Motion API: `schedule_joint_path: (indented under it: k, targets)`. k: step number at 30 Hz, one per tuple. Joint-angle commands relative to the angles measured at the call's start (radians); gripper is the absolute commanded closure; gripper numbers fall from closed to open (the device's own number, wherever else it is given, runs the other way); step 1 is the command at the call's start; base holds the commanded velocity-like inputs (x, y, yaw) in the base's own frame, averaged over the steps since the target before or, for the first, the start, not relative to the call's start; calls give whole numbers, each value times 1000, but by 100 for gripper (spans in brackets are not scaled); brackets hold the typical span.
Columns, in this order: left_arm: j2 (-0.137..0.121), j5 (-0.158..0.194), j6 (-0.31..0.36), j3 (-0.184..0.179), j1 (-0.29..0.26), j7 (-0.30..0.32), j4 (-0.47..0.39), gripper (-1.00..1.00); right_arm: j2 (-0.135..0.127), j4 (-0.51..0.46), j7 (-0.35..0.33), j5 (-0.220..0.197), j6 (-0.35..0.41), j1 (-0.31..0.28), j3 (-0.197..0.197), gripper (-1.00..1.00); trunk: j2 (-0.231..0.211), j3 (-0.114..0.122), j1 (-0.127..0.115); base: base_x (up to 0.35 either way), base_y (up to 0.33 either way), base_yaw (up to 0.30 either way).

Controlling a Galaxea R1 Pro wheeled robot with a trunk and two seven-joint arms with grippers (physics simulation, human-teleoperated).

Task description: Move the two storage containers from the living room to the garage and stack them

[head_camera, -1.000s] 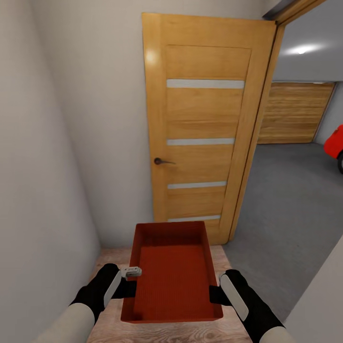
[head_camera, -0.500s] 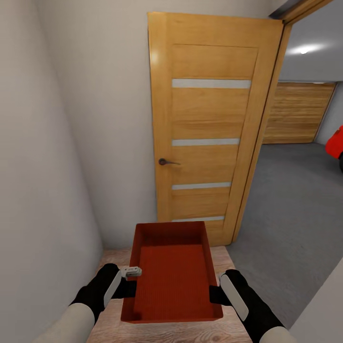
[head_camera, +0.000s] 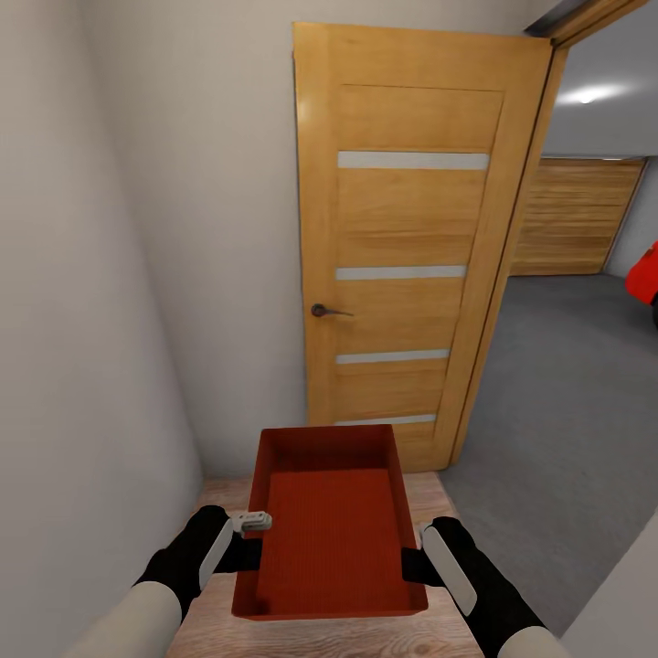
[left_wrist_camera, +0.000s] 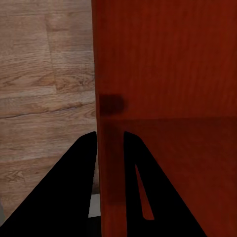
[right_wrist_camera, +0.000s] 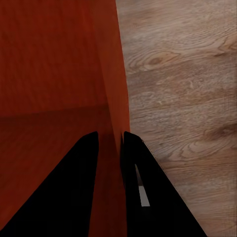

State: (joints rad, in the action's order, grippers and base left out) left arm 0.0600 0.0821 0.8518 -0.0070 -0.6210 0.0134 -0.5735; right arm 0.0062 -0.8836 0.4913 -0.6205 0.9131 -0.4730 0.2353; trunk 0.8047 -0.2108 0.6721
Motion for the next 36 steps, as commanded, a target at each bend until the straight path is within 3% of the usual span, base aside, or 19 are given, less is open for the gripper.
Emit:
schedule_joint_path:
  k: [1,11,36]
  targets:
    - [0,15,4,1,0,-4,-2,100,0,-2,7,-25,-5,-1,-1,100,1,-2,0,0,148,0]
    - [0,15,4,1,-1,-4,-2,100,0,-2,7,-25,-5,-1,-1,100,1,-1,0,0,31,-26]
    - [0,15,4,1,0,-4,-2,100,0,-2,7,-25,-5,-1,-1,100,1,13,0,0,0,-251]
